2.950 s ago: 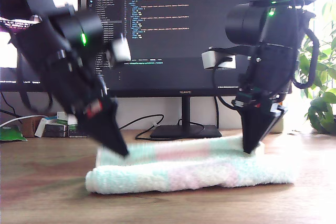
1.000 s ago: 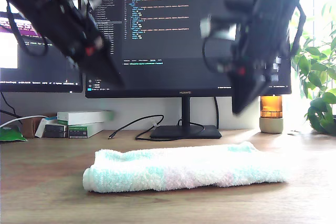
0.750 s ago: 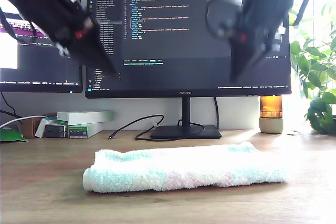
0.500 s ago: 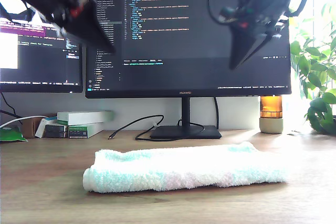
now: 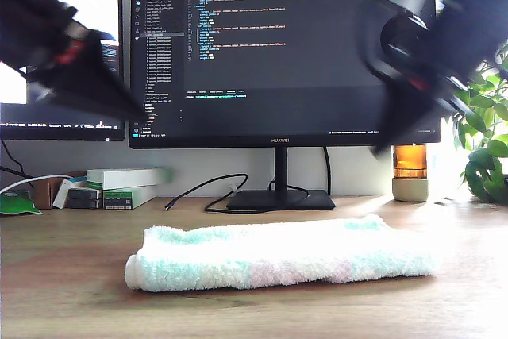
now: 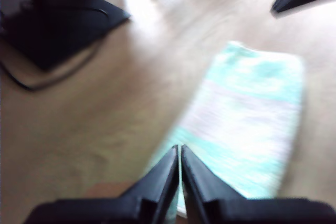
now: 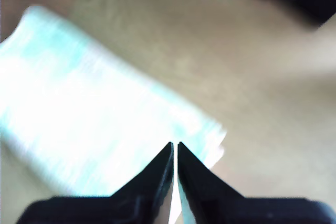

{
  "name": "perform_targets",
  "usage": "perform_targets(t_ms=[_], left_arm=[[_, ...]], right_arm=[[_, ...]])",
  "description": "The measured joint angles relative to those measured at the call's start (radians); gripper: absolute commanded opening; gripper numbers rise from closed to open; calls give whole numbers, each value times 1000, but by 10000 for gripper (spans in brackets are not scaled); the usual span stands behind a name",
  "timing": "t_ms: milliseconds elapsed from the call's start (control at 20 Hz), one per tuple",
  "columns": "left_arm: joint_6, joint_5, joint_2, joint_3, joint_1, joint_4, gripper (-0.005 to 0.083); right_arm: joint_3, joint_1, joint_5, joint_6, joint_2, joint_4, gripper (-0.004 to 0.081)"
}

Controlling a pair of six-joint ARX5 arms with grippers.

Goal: Fold the tea towel to a neat square and place it to the right

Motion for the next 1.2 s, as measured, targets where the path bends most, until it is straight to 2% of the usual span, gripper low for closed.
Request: perform_targets(t_ms=[100,200,400,900,1200], left_arm=[[-23,56,-7,-34,0,-1,-19],[-32,78,23,-42,-9,19,-19],[-69,104,118,-42,-25,73,-19],[-98,120,352,-39,-24,158,-19],[-98,95,459,40,-24,172,-19]], right_arm=[[-42,-34,-49,-3,8,-2,-11],[-45,-54,-93,-50,39,13,-11],[-45,-56,-177,-94,80,53,-11],[-32,-62,-184,-141,195,76,-11],[-20,-62,-185,-207,236,28,-11]])
